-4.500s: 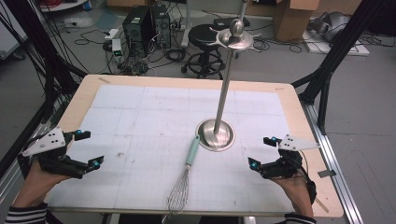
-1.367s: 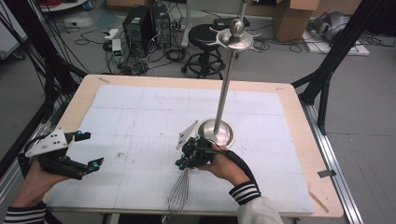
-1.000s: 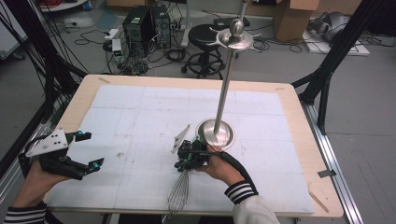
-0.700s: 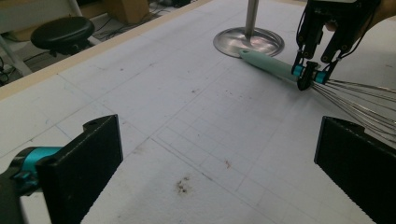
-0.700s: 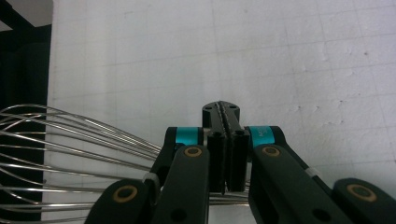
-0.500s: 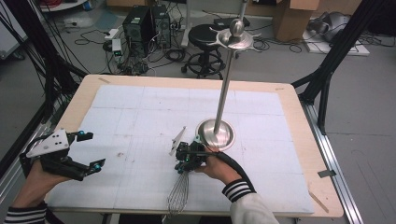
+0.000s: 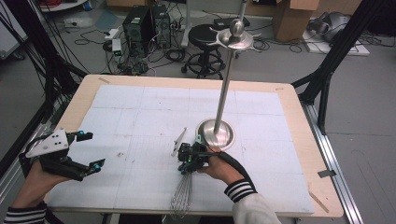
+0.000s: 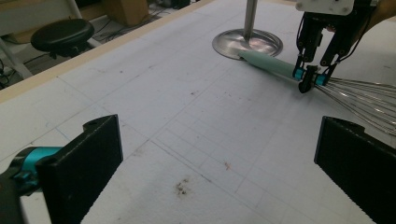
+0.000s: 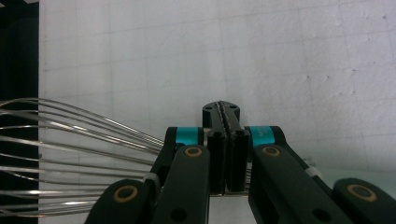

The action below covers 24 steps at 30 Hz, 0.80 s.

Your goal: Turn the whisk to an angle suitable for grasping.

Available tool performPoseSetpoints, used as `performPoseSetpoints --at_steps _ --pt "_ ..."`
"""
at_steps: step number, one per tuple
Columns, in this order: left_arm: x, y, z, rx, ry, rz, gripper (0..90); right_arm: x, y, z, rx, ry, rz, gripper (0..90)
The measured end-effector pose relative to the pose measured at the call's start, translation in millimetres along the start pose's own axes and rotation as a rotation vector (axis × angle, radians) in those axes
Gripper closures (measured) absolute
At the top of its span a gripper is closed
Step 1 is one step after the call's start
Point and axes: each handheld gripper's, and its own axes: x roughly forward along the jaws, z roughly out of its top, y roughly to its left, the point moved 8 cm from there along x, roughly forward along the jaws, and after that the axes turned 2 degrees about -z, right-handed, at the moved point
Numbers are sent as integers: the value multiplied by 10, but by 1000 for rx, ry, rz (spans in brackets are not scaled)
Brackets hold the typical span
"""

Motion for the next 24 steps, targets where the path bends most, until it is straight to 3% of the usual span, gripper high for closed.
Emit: performPoseSetpoints --at_steps 13,17,24 --pt "-5 1 4 -2 -2 2 17 -59 38 -149 -15 48 10 900" --pt "-3 0 3 4 2 1 17 -115 49 -240 12 58 9 900" --pt "-1 -3 5 2 1 1 17 -158 42 -374 11 77 7 900"
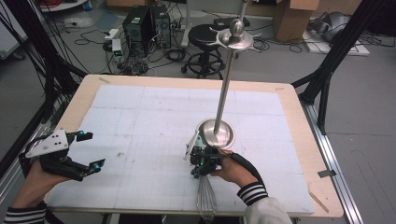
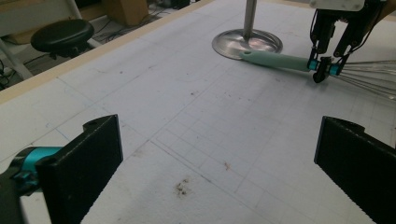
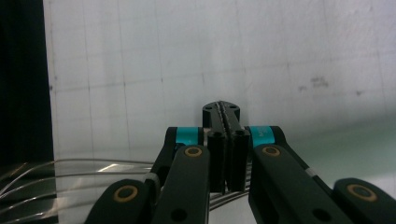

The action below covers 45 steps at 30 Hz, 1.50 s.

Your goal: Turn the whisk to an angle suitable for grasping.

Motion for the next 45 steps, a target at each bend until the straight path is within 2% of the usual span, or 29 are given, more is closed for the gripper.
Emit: performPoseSetpoints --at_steps 6,8,9,10,11,12,14,15,17,18,19,32,36,39,43,44,45 --pt "7 -7 -1 6 6 -3 17 -84 -8 -87 13 -17 -7 900" --pt "8 -9 -1 6 7 -4 17 -95 -3 -138 24 2 -9 900" --pt "11 -12 1 4 5 -5 17 -95 -4 -165 23 11 -10 900" --pt "13 -13 2 2 3 -4 17 -89 -24 -180 0 4 -16 900" --pt "14 -13 2 3 3 -5 17 -100 -4 -225 30 27 -16 900" --pt "15 -13 2 3 4 -5 17 -102 -1 -247 38 32 -16 900" --pt "17 -13 -2 6 9 -5 17 -126 -7 -288 46 32 -19 900" --pt "19 -14 -3 7 10 -5 17 -131 -31 -293 27 14 -24 900" --pt "27 -21 -2 6 9 -8 17 -158 -51 -328 29 11 -30 900" --pt "27 -22 -1 6 8 -8 17 -182 -43 -366 58 29 -36 900" --pt "28 -24 -1 6 9 -9 17 -182 -68 -371 33 15 -36 900" --pt "31 -29 -11 7 13 -17 17 -408 -217 -690 134 22 -87 900" --pt "26 -25 -12 10 14 -17 17 -422 -244 -745 135 33 -100 900" --pt "24 -23 -15 4 11 -15 17 -435 -268 -802 162 36 -112 900" --pt "23 -18 -21 6 15 -15 17 -466 -282 -818 173 15 -120 900" --pt "27 -22 -18 3 11 -15 17 -470 -276 -810 169 5 -109 900" --pt "25 -19 -20 7 15 -14 17 -478 -277 -801 159 0 -117 900"
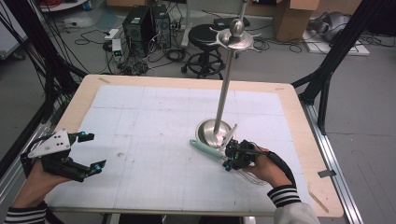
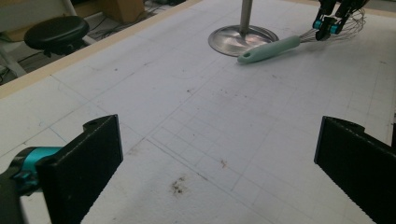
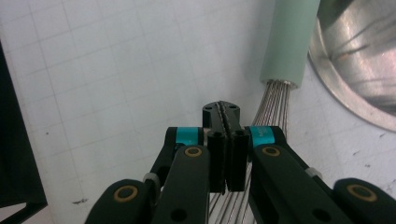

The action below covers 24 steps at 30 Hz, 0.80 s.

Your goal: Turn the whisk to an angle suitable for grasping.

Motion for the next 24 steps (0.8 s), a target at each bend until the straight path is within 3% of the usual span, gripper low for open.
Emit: performPoseSetpoints --at_steps 2,3,6,11,16,18,20,23,24 --pt "-1 1 -1 -1 0 1 17 -20 26 40 9 -29 3 870" --pt "-2 2 -2 -3 0 2 17 -42 29 80 9 -60 -9 793" --pt "-2 4 -5 -4 0 2 17 -66 36 109 24 -84 -10 748" --pt "0 3 -4 -5 -2 0 17 -135 4 162 44 -138 -57 423" --pt "4 18 -1 -6 -4 -3 17 -243 43 221 34 -195 -37 109" --pt "7 20 -4 -8 -1 -1 17 -284 36 250 43 -224 -49 95" --pt "8 19 0 -6 -3 -3 17 -330 19 290 61 -256 -68 11" --pt "8 14 6 -8 -8 -5 17 -379 41 323 64 -293 -53 11" --pt "7 14 5 -8 -7 -5 17 -390 27 337 68 -311 -67 6"
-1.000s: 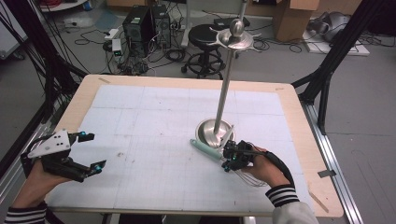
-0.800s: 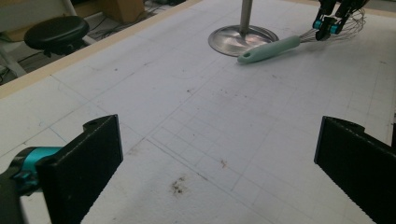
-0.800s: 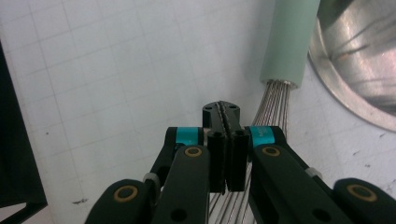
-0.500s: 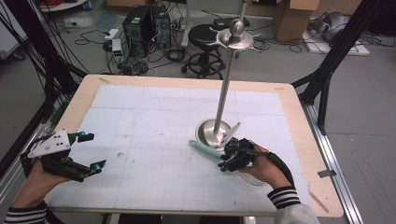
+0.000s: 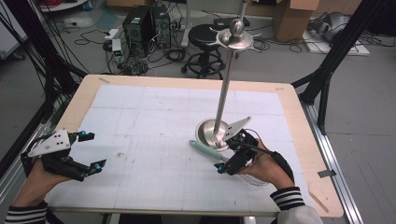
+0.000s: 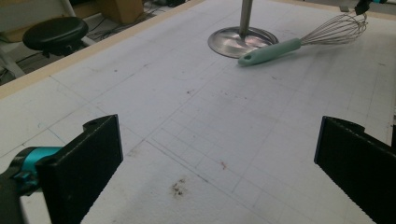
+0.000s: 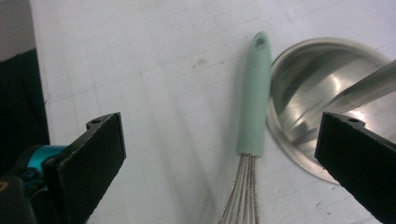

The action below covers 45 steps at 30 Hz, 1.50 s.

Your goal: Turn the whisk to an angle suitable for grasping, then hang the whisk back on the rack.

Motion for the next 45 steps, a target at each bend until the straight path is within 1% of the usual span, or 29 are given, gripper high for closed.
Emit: performPoseSetpoints --at_steps 1,2,3,4,5,7,9,11,14,18,19,25,29,32,33,34,36,37,40,41,43,44,45 --pt "-1 0 -1 0 0 0 17 -29 -16 19 6 -17 -3 6" --pt "-6 5 -2 4 3 1 17 -29 -16 19 6 -17 -3 6" --pt "-7 4 -1 1 0 1 17 -61 -33 44 26 -41 -25 6" --pt "-7 4 0 -1 -1 2 17 -61 -33 44 26 -41 -25 6" --pt "-10 6 -1 1 0 2 17 -73 -43 52 27 -52 -26 6" --pt "-8 6 -1 1 -1 3 17 -94 -59 58 29 -55 -41 6" --pt "-7 6 -2 3 2 1 17 -111 -53 60 29 -59 -32 6" --pt "-5 6 -3 3 3 2 17 -119 -57 60 32 -62 -38 6" --pt "-5 4 -4 4 3 1 17 -106 -55 55 28 -55 -36 6" --pt "-12 9 4 0 -4 1 17 -78 -81 63 22 -56 -54 7" --pt "-13 13 5 -1 -4 3 17 -67 -82 63 27 -54 -50 7" --pt "-10 17 7 0 -5 -1 17 34 -113 55 31 -41 -65 7" --pt "-5 9 6 4 -2 -3 17 123 -110 39 30 -27 -51 8" --pt "-10 5 8 3 -5 -2 17 205 -124 23 37 -6 -50 8" --pt "-14 6 7 3 -5 -2 17 249 -145 17 27 8 -65 8" --pt "-14 4 6 0 -7 -3 17 249 -145 17 27 8 -65 8" --pt "-15 10 0 -3 -6 -1 17 288 -155 13 47 16 -64 8" --pt "-15 10 0 -3 -6 -2 17 312 -158 5 46 23 -59 8" --pt "-12 10 2 -4 -8 -4 17 373 -184 -22 42 53 -70 9" --pt "-10 13 -1 -2 -5 -5 17 388 -187 -27 39 56 -65 17" --pt "-5 15 -2 -5 -7 -4 17 426 -196 -37 44 68 -73 52" --pt "-7 16 -4 -2 -4 -5 17 445 -197 -40 43 71 -70 52" --pt "-8 16 -4 -1 -4 -6 17 461 -200 -46 47 79 -77 52"
